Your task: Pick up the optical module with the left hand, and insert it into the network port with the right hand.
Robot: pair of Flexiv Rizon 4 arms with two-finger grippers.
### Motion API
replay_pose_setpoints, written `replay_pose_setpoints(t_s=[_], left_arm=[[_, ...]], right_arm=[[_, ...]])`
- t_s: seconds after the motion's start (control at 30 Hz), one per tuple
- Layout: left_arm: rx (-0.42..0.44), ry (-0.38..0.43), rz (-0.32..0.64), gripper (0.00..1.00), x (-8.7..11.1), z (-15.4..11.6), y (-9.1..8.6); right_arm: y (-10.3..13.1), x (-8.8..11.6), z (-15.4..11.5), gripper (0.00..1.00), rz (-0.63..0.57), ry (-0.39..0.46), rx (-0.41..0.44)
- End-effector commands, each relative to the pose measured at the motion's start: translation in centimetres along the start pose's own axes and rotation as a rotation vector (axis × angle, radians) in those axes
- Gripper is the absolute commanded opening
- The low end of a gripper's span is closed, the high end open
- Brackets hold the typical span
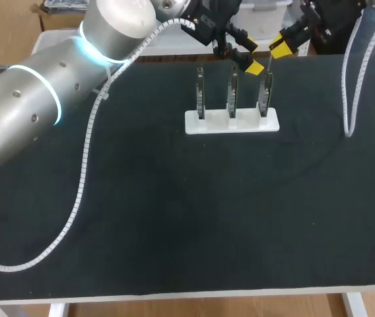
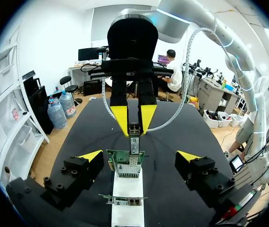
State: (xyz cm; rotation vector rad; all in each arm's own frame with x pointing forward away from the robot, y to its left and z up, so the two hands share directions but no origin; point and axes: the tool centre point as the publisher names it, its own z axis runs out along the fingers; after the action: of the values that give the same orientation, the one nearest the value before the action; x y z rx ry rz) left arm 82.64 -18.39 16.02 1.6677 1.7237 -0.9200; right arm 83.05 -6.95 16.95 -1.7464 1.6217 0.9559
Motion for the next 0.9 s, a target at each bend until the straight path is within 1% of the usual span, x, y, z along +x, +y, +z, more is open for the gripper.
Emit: replay_pose_setpoints(t_s=[0.03, 0.43, 0.57, 0.9], left_arm=[[0.048, 0.01, -0.002, 1.0, -0.39, 0.19, 0.98], [0.048, 0.01, -0.002, 1.0, -0.39, 0.19, 0.98], [0.048, 0.01, -0.002, 1.0, -0.39, 0.19, 0.98], [0.048, 0.01, -0.002, 1.0, -0.39, 0.19, 0.98]], right_arm=[[-0.7, 0.09, 0.07, 0.0, 0.0, 0.004, -0.516], [-0.51, 0.1, 0.33, 0.0, 0.005, -0.002, -0.514], [-0.62, 0.01, 0.12, 0.0, 0.0, 0.0, -0.497], [-0.57, 0.02, -0.08, 0.0, -0.001, 0.01, -0.484]])
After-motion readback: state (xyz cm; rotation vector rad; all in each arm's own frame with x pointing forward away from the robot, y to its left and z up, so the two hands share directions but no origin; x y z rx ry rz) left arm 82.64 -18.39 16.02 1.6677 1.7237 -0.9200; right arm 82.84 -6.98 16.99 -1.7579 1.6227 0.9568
